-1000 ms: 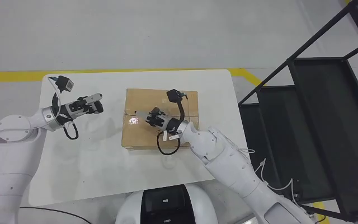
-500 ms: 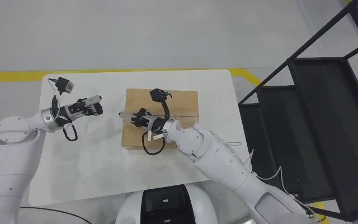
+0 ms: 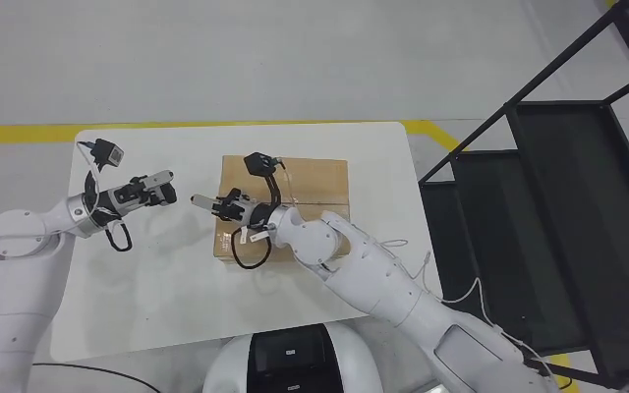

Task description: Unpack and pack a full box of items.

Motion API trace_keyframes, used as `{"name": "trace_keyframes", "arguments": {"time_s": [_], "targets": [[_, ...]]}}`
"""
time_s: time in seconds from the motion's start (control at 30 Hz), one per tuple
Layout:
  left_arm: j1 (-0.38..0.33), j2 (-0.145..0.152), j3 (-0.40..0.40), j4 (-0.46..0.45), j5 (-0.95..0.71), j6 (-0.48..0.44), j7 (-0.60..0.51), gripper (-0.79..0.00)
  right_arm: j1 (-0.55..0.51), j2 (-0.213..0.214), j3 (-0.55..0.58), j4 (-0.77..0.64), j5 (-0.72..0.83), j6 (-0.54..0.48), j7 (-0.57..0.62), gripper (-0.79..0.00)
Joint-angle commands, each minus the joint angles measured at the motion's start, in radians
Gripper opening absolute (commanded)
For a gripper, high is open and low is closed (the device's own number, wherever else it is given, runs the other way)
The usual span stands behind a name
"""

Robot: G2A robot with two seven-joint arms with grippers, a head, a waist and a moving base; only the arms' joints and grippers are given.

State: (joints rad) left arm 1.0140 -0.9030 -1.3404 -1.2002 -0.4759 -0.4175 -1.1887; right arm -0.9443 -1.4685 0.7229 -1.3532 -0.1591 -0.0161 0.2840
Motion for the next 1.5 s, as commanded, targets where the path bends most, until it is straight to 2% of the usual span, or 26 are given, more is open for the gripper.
{"name": "trace_keyframes", "arguments": {"time_s": [0.0, 0.2, 0.47, 0.6, 0.87, 1.0, 1.13, 1.3, 1.47], "targets": [[0.007, 0.002, -0.007, -0.006, 0.000, 0.002, -0.004, 0.000, 0.005, -0.007, -0.002, 0.020, 0.012, 0.000, -0.007, 0.000], [0.022, 0.007, -0.024, -0.022, 0.004, 0.007, -0.006, 0.000, 0.011, -0.020, 0.005, 0.044, 0.041, -0.016, -0.014, 0.000], [0.016, 0.002, 0.000, -0.045, 0.010, 0.021, -0.004, 0.000, -0.069, 0.004, 0.111, -0.084, 0.092, -0.002, 0.039, 0.000], [-0.003, -0.004, 0.021, -0.044, 0.013, 0.022, -0.007, 0.000, -0.150, 0.033, 0.207, -0.164, 0.103, 0.031, 0.085, 0.000], [-0.059, -0.018, 0.072, -0.045, 0.028, 0.000, -0.008, 0.000, -0.364, 0.091, 0.427, -0.407, 0.248, -0.046, 0.311, 0.000], [-0.054, -0.025, 0.056, -0.008, -0.055, -0.021, 0.069, 0.000, -0.492, 0.118, 0.591, -0.518, 0.252, -0.146, 0.294, 0.000], [-0.031, -0.029, 0.034, 0.015, -0.119, -0.042, 0.116, 0.000, -0.625, 0.134, 0.756, -0.568, 0.312, -0.276, 0.241, 0.000], [-0.022, -0.028, 0.020, 0.020, -0.125, -0.020, 0.132, 0.000, -0.719, 0.147, 0.894, -0.574, 0.400, -0.304, 0.239, 0.000], [-0.007, -0.027, 0.003, -0.003, -0.118, 0.010, 0.163, 0.000, -0.731, 0.154, 0.940, -0.560, 0.450, -0.314, 0.257, 0.000]]}}
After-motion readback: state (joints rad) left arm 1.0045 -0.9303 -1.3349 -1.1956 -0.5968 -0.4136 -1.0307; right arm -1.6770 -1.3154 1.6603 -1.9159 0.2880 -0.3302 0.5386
